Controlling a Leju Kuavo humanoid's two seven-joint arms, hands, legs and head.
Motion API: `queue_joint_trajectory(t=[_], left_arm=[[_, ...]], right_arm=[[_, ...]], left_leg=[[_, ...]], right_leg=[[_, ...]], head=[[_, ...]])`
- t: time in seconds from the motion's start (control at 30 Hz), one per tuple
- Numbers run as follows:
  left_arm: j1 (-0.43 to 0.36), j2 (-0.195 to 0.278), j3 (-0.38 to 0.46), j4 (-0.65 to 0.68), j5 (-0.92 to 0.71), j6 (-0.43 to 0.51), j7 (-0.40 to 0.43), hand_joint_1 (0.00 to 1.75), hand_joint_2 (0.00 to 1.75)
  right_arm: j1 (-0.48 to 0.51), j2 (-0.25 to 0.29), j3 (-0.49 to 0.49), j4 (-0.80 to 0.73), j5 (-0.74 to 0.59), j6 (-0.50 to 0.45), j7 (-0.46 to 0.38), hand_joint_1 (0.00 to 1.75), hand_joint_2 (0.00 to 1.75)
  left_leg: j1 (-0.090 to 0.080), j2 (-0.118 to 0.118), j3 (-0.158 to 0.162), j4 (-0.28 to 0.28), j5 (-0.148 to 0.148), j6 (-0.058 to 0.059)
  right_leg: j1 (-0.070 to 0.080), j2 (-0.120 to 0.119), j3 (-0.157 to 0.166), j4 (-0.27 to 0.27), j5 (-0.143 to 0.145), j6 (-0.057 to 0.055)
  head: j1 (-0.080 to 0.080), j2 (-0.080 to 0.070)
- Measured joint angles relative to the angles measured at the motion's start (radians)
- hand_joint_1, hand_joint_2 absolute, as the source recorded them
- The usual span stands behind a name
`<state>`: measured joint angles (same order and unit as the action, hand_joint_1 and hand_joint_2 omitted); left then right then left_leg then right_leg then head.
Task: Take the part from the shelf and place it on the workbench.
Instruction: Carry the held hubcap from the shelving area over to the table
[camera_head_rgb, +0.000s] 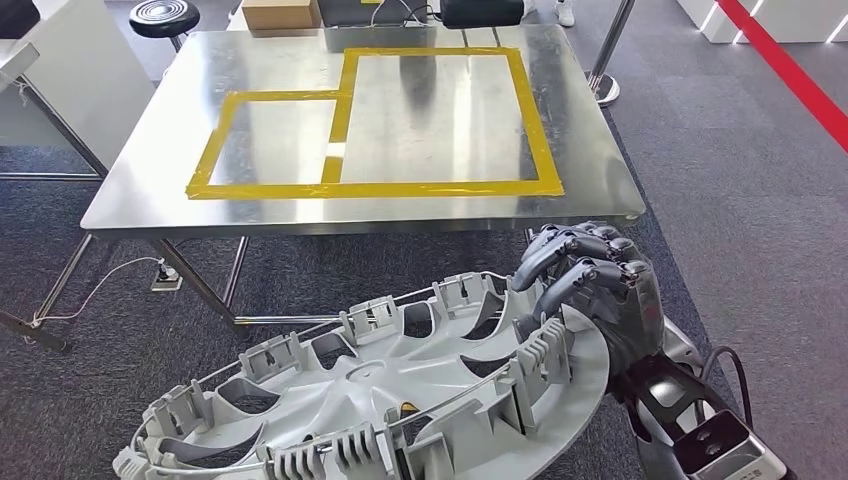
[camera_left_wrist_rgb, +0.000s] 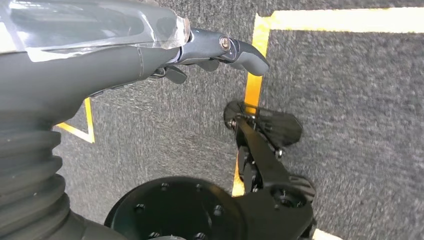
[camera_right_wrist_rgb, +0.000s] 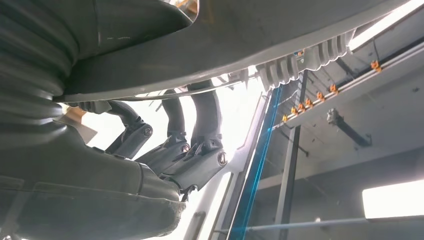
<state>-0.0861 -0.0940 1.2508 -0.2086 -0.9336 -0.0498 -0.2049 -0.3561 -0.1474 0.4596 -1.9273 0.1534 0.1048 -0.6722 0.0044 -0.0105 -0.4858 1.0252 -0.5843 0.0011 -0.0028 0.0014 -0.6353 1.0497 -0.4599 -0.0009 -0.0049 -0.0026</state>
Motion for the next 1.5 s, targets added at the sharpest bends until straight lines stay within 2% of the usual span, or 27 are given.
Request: queue_joint_trajectory(t=[0.03, 0.07, 0.13, 0.2, 0.23, 0.27, 0.3, 0.37, 0.4, 0.53, 0.6, 0.67, 0.73, 0.77, 0.8, 0.87, 0.9, 0.93, 1.03, 1.1, 1.2, 1.23, 1.27, 1.3, 1.37, 1.43, 1.5], left_arm=[[-0.001, 0.0, 0.0, 0.0, 0.0, -0.001, 0.0, 0.0, 1.75], [-0.003, -0.001, 0.0, 0.0, 0.0, -0.002, -0.001, 0.0, 1.75], [-0.005, -0.001, 0.0, 0.0, 0.0, -0.004, -0.001, 0.0, 1.75], [-0.001, -0.001, 0.0, 0.0, 0.0, -0.004, -0.001, 0.0, 1.75], [0.001, -0.001, 0.0, 0.0, 0.0, -0.004, -0.001, 0.0, 1.75], [0.002, -0.001, 0.0, 0.0, -0.001, -0.004, -0.001, 0.0, 1.75], [0.002, -0.001, 0.0, 0.0, -0.001, -0.004, -0.001, 0.0, 1.75], [0.003, -0.001, 0.0, 0.0, -0.003, -0.004, -0.001, 0.0, 1.75], [0.003, 0.0, 0.0, 0.0, -0.004, -0.004, -0.001, 0.0, 1.75], [0.004, 0.0, 0.0, 0.0, -0.007, -0.006, -0.002, 0.0, 1.75], [0.002, 0.001, 0.0, 0.0, -0.007, -0.006, -0.002, 0.0, 1.75], [0.001, 0.002, 0.0, 0.0, -0.007, -0.006, -0.003, 0.0, 1.75], [0.001, 0.003, 0.0, 0.0, -0.008, -0.007, -0.003, 0.0, 1.75], [0.002, 0.003, 0.0, 0.0, -0.008, -0.007, -0.003, 0.0, 1.75], [0.002, 0.002, 0.0, 0.0, -0.008, -0.007, -0.003, 0.0, 1.75], [0.002, 0.0, 0.0, 0.001, -0.008, -0.006, -0.003, 0.0, 1.75], [0.001, 0.0, 0.0, 0.001, -0.008, -0.005, -0.003, 0.0, 1.75], [0.001, -0.001, 0.0, 0.002, -0.008, -0.005, -0.002, 0.0, 1.75], [0.0, -0.004, 0.0, 0.003, -0.008, -0.004, -0.001, 0.0, 1.75], [-0.002, -0.005, 0.0, 0.004, -0.008, -0.004, -0.001, 0.0, 1.75], [-0.002, -0.004, -0.001, 0.004, -0.009, -0.004, -0.001, 0.0, 1.75], [0.0, -0.003, -0.001, 0.004, -0.01, -0.004, -0.001, 0.0, 1.75], [0.001, -0.003, -0.001, 0.004, -0.011, -0.004, -0.001, 0.0, 1.75], [0.002, -0.002, -0.001, 0.004, -0.013, -0.004, -0.001, 0.0, 1.75], [0.003, -0.002, -0.001, 0.005, -0.016, -0.004, -0.001, 0.0, 1.75], [0.005, -0.001, -0.001, 0.006, -0.018, -0.004, -0.001, 0.0, 1.75], [0.006, -0.001, -0.001, 0.006, -0.019, -0.004, 0.0, 0.0, 1.75]], right_arm=[[0.0, 0.0, 0.0, 0.0, 0.001, 0.0, -0.001, 1.75, 1.75], [0.001, 0.0, 0.0, 0.0, 0.001, -0.001, -0.002, 1.75, 1.75], [0.002, 0.0, 0.0, 0.0, 0.001, -0.001, -0.005, 1.75, 1.75], [0.006, 0.0, 0.0, 0.001, 0.001, -0.002, -0.007, 1.75, 1.75], [0.009, 0.0, 0.0, 0.001, 0.002, -0.002, -0.008, 1.75, 1.75], [0.01, -0.001, 0.0, 0.001, 0.002, -0.002, -0.008, 1.75, 1.75], [0.011, -0.001, 0.0, 0.001, 0.002, -0.002, -0.009, 1.75, 1.75], [0.011, -0.001, 0.001, 0.002, 0.002, -0.003, -0.01, 1.75, 1.75], [0.01, -0.002, 0.001, 0.003, 0.001, -0.004, -0.01, 1.75, 1.75], [0.007, -0.004, 0.001, 0.003, 0.002, -0.011, -0.011, 1.75, 1.75], [0.005, -0.006, 0.002, 0.003, 0.002, -0.014, -0.011, 1.75, 1.75], [0.005, -0.008, 0.002, 0.003, 0.003, -0.017, -0.011, 1.75, 1.75], [0.007, -0.011, 0.004, 0.004, 0.004, -0.02, -0.011, 1.75, 1.75], [0.007, -0.012, 0.006, 0.004, 0.005, -0.021, -0.011, 1.75, 1.75], [0.007, -0.013, 0.007, 0.004, 0.005, -0.022, -0.011, 1.75, 1.75], [0.006, -0.014, 0.009, 0.004, 0.005, -0.023, -0.011, 1.75, 1.75], [0.005, -0.015, 0.01, 0.004, 0.005, -0.023, -0.01, 1.75, 1.75], [0.004, -0.015, 0.011, 0.005, 0.005, -0.023, -0.01, 1.75, 1.75], [0.001, -0.017, 0.013, 0.005, 0.005, -0.024, -0.01, 1.75, 1.75], [-0.002, -0.017, 0.015, 0.005, 0.005, -0.024, -0.01, 1.75, 1.75], [-0.004, -0.017, 0.016, 0.005, 0.004, -0.024, -0.008, 1.75, 1.75], [-0.004, -0.017, 0.017, 0.005, 0.004, -0.025, -0.006, 1.75, 1.75], [-0.003, -0.017, 0.018, 0.005, 0.004, -0.025, -0.004, 1.75, 1.75], [-0.002, -0.017, 0.018, 0.005, 0.004, -0.026, -0.003, 1.75, 1.75], [-0.002, -0.017, 0.02, 0.005, 0.005, -0.027, 0.0, 1.75, 1.75], [-0.001, -0.017, 0.022, 0.005, 0.005, -0.029, 0.002, 1.75, 1.75], [0.001, -0.018, 0.023, 0.002, 0.006, -0.031, 0.004, 1.75, 1.75]], left_leg=[[-0.001, 0.001, -0.001, 0.019, 0.006, -0.004], [-0.001, 0.002, -0.02, 0.056, 0.012, -0.008], [0.001, 0.003, -0.101, 0.178, 0.0, -0.016], [0.003, 0.004, -0.192, 0.27, -0.054, -0.021], [0.003, 0.004, -0.219, 0.276, -0.074, -0.022], [0.003, 0.005, -0.231, 0.253, -0.072, -0.022], [0.004, 0.005, -0.228, 0.203, -0.041, -0.021], [0.002, 0.007, -0.203, 0.084, 0.058, -0.014], [0.001, 0.009, -0.191, 0.047, 0.087, -0.009], [0.002, 0.01, -0.145, 0.022, 0.095, 0.02], [0.005, 0.011, -0.119, 0.02, 0.094, 0.034], [0.003, 0.009, -0.104, 0.02, 0.077, 0.041], [0.002, 0.005, -0.087, 0.02, 0.058, 0.042], [0.001, 0.003, -0.075, 0.02, 0.048, 0.042], [-0.001, 0.001, -0.062, 0.02, 0.038, 0.042], [-0.002, -0.002, -0.041, 0.019, 0.017, 0.038], [-0.002, -0.003, -0.032, 0.018, 0.008, 0.034], [-0.001, -0.003, -0.026, 0.013, -0.001, 0.028], [-0.002, 0.0, -0.001, 0.024, -0.001, 0.009], [-0.002, 0.001, -0.017, 0.079, -0.009, 0.0], [0.004, 0.001, -0.136, 0.23, -0.065, -0.014], [0.006, 0.001, -0.175, 0.258, -0.079, -0.018], [0.007, 0.002, -0.199, 0.254, -0.077, -0.021], [0.009, 0.003, -0.207, 0.22, -0.054, -0.023], [0.011, 0.008, -0.201, 0.111, 0.05, -0.027], [0.007, 0.015, -0.192, 0.048, 0.118, -0.019], [0.004, 0.017, -0.181, 0.04, 0.113, -0.001]], right_leg=[[-0.003, 0.0, 0.014, -0.006, -0.003, -0.006], [-0.006, 0.0, 0.029, -0.011, -0.008, -0.01], [-0.009, -0.001, 0.055, -0.02, -0.02, -0.016], [-0.01, 0.001, 0.073, -0.024, -0.037, -0.018], [-0.01, 0.002, 0.085, -0.025, -0.046, -0.018], [-0.011, 0.003, 0.098, -0.025, -0.057, -0.016], [-0.011, 0.003, 0.113, -0.026, -0.069, -0.014], [-0.01, 0.004, 0.139, -0.026, -0.093, -0.007], [-0.008, 0.006, 0.149, -0.027, -0.106, -0.001], [-0.005, 0.008, 0.179, 0.007, -0.113, 0.024], [-0.005, 0.007, 0.134, 0.095, -0.119, 0.031], [-0.005, 0.006, 0.049, 0.21, -0.163, 0.037], [-0.005, 0.006, -0.019, 0.261, -0.208, 0.038], [-0.004, 0.006, -0.033, 0.243, -0.205, 0.036], [-0.003, 0.006, -0.032, 0.197, -0.177, 0.03], [0.003, 0.004, -0.014, 0.08, -0.077, 0.014], [0.008, 0.003, -0.008, 0.041, -0.048, 0.007], [0.012, 0.002, -0.002, 0.02, -0.031, 0.002], [0.01, 0.007, 0.033, -0.003, -0.035, -0.011], [0.002, 0.007, 0.069, -0.013, -0.042, -0.021], [-0.004, 0.007, 0.098, -0.017, -0.068, -0.023], [-0.006, 0.008, 0.108, -0.017, -0.078, -0.021], [-0.009, 0.01, 0.121, -0.017, -0.09, -0.018], [-0.012, 0.011, 0.135, -0.017, -0.102, -0.014], [-0.017, 0.011, 0.165, -0.017, -0.131, -0.003], [-0.017, 0.012, 0.182, -0.023, -0.151, 0.01], [-0.016, 0.013, 0.194, -0.029, -0.152, 0.025]], head=[[-0.002, 0.0], [-0.005, 0.0], [-0.011, 0.0], [-0.013, 0.0], [-0.014, 0.0], [-0.014, 0.0], [-0.014, 0.0], [-0.015, 0.0], [-0.015, 0.0], [-0.014, 0.0], [-0.01, 0.0], [-0.007, 0.0], [-0.006, 0.0], [-0.006, 0.0], [-0.006, 0.0], [-0.008, 0.0], [-0.009, 0.0], [-0.011, 0.0], [-0.012, 0.0], [-0.016, 0.0], [-0.021, 0.0], [-0.022, 0.0], [-0.021, 0.0], [-0.022, 0.0], [-0.021, 0.0], [-0.021, 0.0], [-0.021, 0.0]])
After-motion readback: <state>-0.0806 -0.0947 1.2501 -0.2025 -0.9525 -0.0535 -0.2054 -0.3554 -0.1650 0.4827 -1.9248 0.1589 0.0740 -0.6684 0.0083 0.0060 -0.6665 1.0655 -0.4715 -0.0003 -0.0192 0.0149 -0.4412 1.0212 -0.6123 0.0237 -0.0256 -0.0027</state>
